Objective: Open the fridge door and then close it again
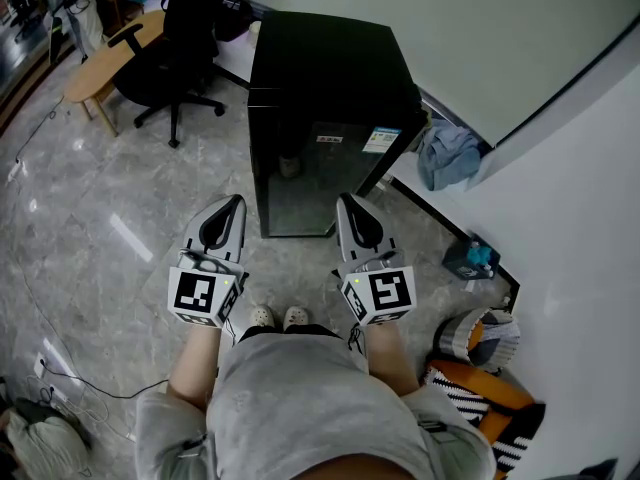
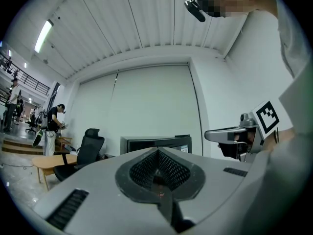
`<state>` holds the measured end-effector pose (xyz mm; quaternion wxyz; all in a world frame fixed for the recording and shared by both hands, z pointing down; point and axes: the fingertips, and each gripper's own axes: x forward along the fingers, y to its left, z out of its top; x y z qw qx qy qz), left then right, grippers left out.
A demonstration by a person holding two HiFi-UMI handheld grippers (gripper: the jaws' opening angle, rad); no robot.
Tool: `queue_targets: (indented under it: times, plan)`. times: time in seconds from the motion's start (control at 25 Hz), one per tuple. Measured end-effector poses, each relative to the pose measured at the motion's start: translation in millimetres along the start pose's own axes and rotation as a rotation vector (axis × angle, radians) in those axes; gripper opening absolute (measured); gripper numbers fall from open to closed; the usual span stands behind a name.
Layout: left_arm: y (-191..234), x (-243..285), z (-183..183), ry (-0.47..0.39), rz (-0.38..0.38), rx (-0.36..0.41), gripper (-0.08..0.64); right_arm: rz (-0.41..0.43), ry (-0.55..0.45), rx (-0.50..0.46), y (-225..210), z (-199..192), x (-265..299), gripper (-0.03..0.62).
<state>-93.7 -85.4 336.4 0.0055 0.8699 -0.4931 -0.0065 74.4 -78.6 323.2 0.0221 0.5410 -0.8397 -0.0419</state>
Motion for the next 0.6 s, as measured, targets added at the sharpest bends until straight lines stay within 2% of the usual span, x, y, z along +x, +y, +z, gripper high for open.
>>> queue_targets:
  times: [0.28, 0.6]
  plan:
    - [7.1, -1.6, 1.7, -0.043, 0.002, 0.017, 0.014, 0.000, -0.010, 0.000, 3.1, 4.2, 2.2, 0.025]
    - [8.6, -0.1, 2.2, -0.035, -0.001, 0.001, 0.014, 0.005, -0.018, 0.001, 4.5, 7.3, 6.2, 0.025]
